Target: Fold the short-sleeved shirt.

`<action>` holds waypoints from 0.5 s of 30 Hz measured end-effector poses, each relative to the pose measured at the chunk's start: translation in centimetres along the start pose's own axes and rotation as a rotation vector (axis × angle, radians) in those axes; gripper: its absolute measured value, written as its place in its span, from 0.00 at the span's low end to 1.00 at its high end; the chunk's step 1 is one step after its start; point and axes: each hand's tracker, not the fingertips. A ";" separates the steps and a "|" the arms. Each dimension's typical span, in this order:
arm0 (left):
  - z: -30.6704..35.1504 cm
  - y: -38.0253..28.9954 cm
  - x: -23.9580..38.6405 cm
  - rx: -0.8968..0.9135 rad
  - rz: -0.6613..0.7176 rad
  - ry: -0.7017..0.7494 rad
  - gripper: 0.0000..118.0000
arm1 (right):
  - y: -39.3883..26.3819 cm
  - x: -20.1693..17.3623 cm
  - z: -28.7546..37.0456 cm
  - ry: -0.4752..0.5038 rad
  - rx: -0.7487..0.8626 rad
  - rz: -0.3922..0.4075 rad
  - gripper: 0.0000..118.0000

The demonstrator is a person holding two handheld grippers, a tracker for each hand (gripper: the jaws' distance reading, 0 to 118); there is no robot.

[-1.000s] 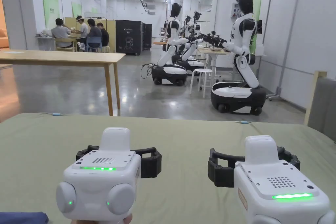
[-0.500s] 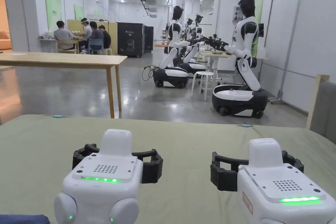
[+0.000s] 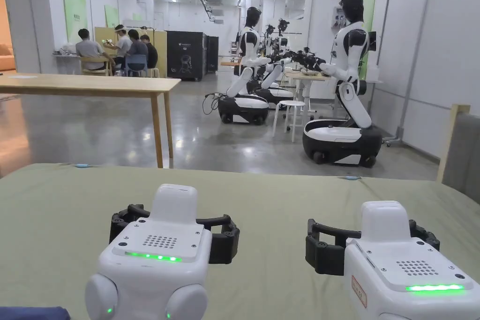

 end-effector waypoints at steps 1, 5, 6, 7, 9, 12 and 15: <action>-0.1 -0.1 0.0 -0.003 -0.002 0.005 1.00 | -0.1 0.1 0.0 0.000 -0.004 0.000 1.00; -0.4 -0.2 -0.3 -0.032 0.013 0.009 1.00 | -0.2 0.6 0.0 -0.004 -0.008 -0.011 1.00; -0.5 -0.3 -0.4 -0.039 0.018 0.010 1.00 | -0.2 0.6 0.0 -0.003 -0.009 -0.013 1.00; -0.6 -0.3 -0.4 -0.056 0.022 0.010 1.00 | -0.2 0.6 0.0 -0.004 -0.008 -0.015 1.00; -0.7 -0.3 -0.4 -0.065 0.027 0.001 1.00 | -0.1 0.7 0.0 -0.002 -0.007 -0.020 1.00; -0.6 -0.2 0.0 -0.065 -0.015 0.034 1.00 | 0.1 0.7 0.3 0.006 -0.002 -0.034 1.00; -0.5 0.2 -0.2 -0.088 0.022 -0.061 1.00 | 0.1 0.7 0.4 0.012 -0.004 -0.035 1.00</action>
